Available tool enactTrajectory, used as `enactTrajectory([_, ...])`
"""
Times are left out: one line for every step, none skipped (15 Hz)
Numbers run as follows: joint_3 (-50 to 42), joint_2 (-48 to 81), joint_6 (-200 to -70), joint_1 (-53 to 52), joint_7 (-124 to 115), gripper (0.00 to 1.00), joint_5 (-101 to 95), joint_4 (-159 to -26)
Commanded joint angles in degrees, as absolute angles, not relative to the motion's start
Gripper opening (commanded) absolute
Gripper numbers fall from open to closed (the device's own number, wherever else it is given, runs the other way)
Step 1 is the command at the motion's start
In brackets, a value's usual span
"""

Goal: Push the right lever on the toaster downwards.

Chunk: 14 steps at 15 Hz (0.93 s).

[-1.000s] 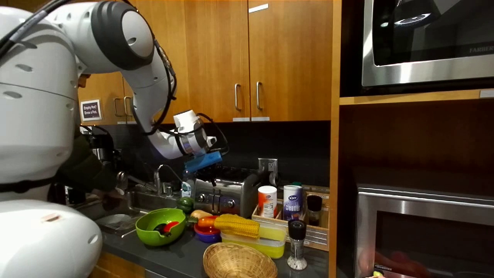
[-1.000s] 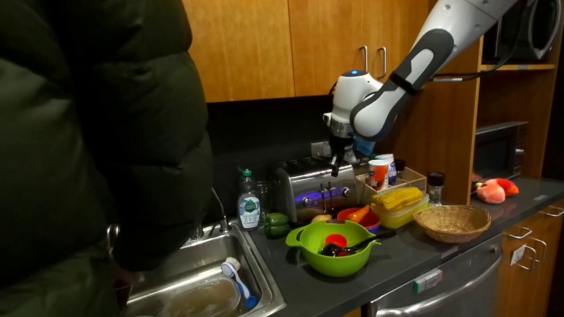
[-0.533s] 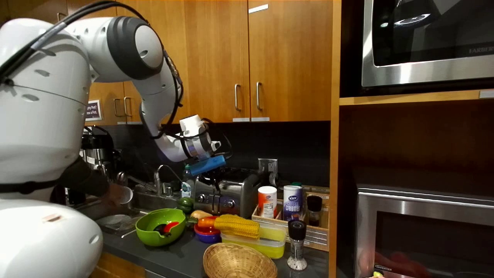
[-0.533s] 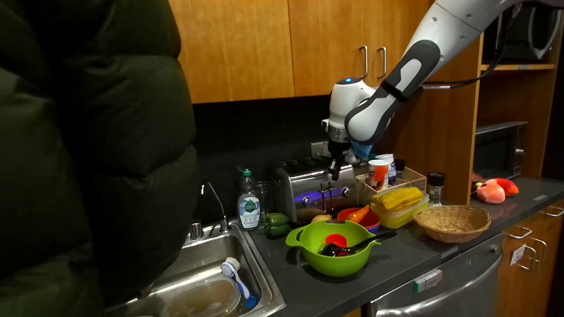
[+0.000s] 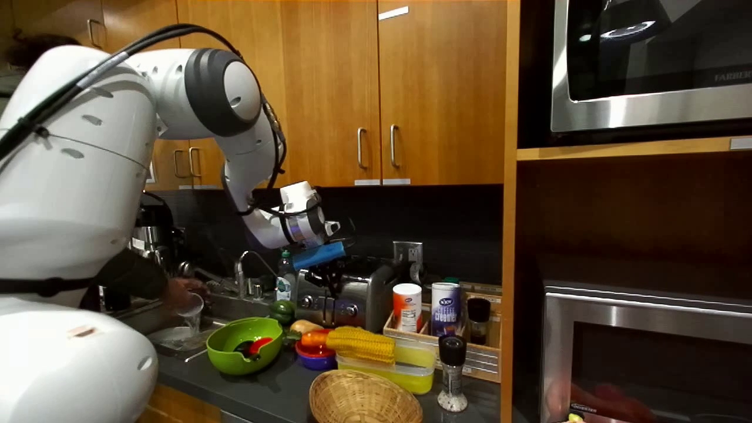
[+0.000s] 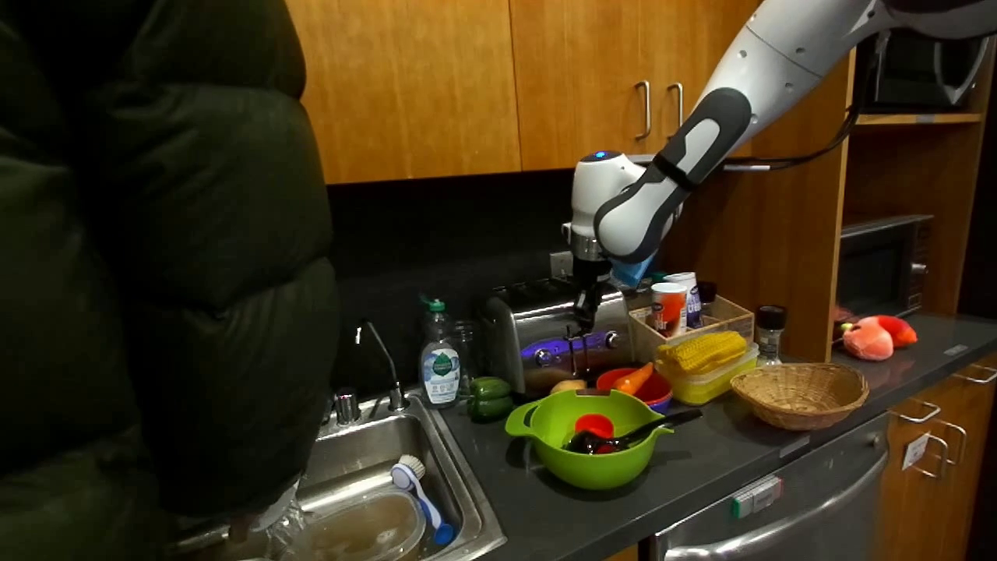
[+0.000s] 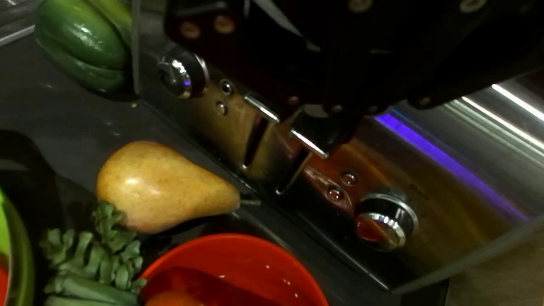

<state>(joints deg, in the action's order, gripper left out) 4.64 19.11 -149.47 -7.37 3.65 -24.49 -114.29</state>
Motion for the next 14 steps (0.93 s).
enactTrajectory([4.01,20.88,-147.43,-7.94,4.18,0.00,-22.09,-111.80])
enactTrajectory([4.01,21.09,-147.25,-7.80,4.28,0.00,-21.41,-111.73])
enactTrajectory([4.07,21.39,-147.09,-7.63,4.40,0.00,-20.62,-111.68])
enactTrajectory([4.08,21.81,-147.03,-7.53,4.49,0.00,-19.94,-111.57])
enactTrajectory([4.02,22.09,-147.00,-7.48,4.53,0.00,-19.41,-111.52])
enactTrajectory([4.08,22.39,-146.93,-7.37,4.65,0.00,-18.70,-111.52])
enactTrajectory([4.07,22.74,-146.92,-7.28,4.74,0.00,-18.14,-111.38])
enactTrajectory([4.01,23.16,-146.93,-7.24,4.77,0.00,-17.82,-111.14])
enactTrajectory([4.03,23.33,-146.68,-7.21,4.77,0.00,-17.30,-111.15])
enactTrajectory([3.99,23.72,-146.67,-7.15,4.89,0.00,-17.03,-110.77])
enactTrajectory([4.02,23.89,-146.44,-7.10,5.02,0.00,-16.72,-110.54])
enactTrajectory([4.15,23.97,-146.07,-7.00,5.09,0.00,-16.15,-110.47])
enactTrajectory([4.09,24.38,-145.98,-6.98,5.10,0.00,-15.99,-110.14])
enactTrajectory([4.05,24.71,-145.84,-6.92,5.15,0.00,-15.76,-109.85])
